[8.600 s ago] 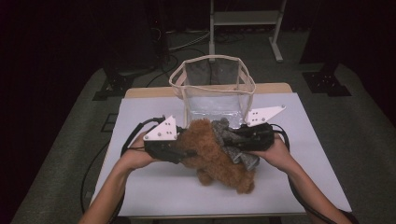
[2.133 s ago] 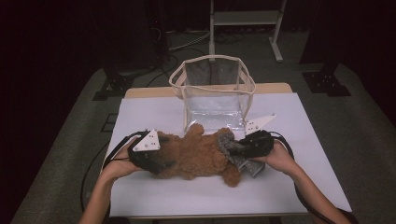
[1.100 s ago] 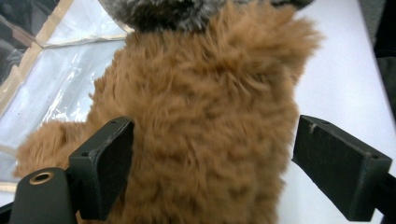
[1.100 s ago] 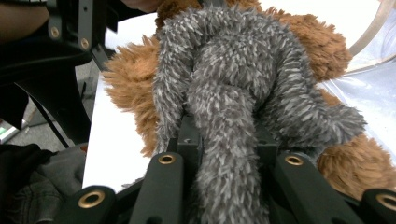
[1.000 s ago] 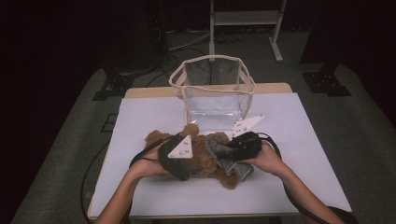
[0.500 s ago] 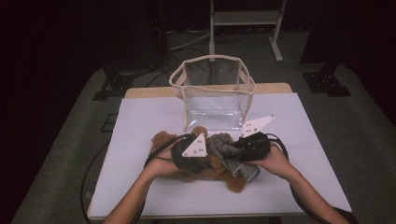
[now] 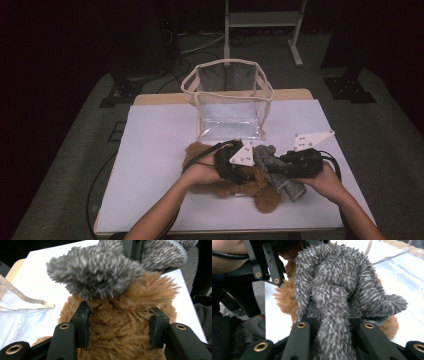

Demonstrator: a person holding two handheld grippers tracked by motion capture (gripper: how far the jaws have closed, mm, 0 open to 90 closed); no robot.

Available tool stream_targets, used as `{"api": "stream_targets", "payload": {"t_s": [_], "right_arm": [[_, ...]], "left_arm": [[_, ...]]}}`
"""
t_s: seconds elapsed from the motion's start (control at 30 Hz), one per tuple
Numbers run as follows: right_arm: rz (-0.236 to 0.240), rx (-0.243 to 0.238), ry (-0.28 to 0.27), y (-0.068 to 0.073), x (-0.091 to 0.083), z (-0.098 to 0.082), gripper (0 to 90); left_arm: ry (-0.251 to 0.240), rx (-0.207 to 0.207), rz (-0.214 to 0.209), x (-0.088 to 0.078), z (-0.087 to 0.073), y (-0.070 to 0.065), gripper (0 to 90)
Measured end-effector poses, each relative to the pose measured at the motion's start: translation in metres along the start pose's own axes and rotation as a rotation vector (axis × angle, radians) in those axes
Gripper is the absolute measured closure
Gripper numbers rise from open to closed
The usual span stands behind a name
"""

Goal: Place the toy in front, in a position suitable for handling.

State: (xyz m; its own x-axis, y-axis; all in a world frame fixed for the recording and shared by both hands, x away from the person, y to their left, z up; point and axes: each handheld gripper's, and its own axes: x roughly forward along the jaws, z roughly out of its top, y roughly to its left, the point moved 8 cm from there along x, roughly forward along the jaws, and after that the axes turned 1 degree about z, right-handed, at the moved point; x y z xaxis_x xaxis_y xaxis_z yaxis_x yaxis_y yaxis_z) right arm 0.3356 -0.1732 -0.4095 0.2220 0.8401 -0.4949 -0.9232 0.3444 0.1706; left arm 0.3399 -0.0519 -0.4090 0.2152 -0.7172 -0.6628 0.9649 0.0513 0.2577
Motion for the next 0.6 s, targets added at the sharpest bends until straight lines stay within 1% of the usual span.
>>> {"api": "stream_targets", "payload": {"t_s": [0.03,0.1,0.2,0.23,0.33,0.37,0.4,0.43,0.5,0.57,0.6], "right_arm": [[-0.003,0.004,0.0,-0.002,0.001,-0.002,71.4],[0.0,0.029,-0.006,-0.008,0.005,-0.009,71.4],[0.016,0.06,-0.024,-0.012,0.014,-0.015,71.4],[0.019,0.06,-0.021,-0.012,0.017,-0.016,71.4],[-0.003,0.048,0.014,-0.016,0.024,-0.022,71.3],[-0.004,0.052,0.022,-0.017,0.025,-0.024,71.3],[-0.012,0.056,0.033,-0.018,0.026,-0.027,71.2],[-0.021,0.057,0.049,-0.02,0.028,-0.031,71.2],[-0.024,0.063,0.069,-0.021,0.031,-0.036,71.0],[-0.021,0.065,0.085,-0.021,0.034,-0.04,70.8],[-0.019,0.065,0.084,-0.021,0.036,-0.04,70.8]], "left_arm": [[-0.001,-0.012,0.002,-0.001,-0.002,0.002,46.7],[-0.006,-0.037,0.003,-0.004,-0.007,0.005,46.0],[0.0,-0.048,0.01,-0.006,-0.013,0.007,44.8],[0.012,-0.044,0.013,-0.007,-0.015,0.007,44.1],[0.013,-0.054,0.019,-0.011,-0.019,0.008,42.5],[0.007,-0.056,0.02,-0.013,-0.021,0.009,41.3],[-0.005,-0.067,0.016,-0.017,-0.022,0.009,39.4],[-0.012,-0.066,0.013,-0.019,-0.023,0.009,37.8],[-0.033,-0.065,0.008,-0.027,-0.025,0.008,34.7],[-0.024,-0.064,0.01,-0.033,-0.028,0.007,30.1],[-0.016,-0.057,0.012,-0.036,-0.03,0.007,28.2]]}}
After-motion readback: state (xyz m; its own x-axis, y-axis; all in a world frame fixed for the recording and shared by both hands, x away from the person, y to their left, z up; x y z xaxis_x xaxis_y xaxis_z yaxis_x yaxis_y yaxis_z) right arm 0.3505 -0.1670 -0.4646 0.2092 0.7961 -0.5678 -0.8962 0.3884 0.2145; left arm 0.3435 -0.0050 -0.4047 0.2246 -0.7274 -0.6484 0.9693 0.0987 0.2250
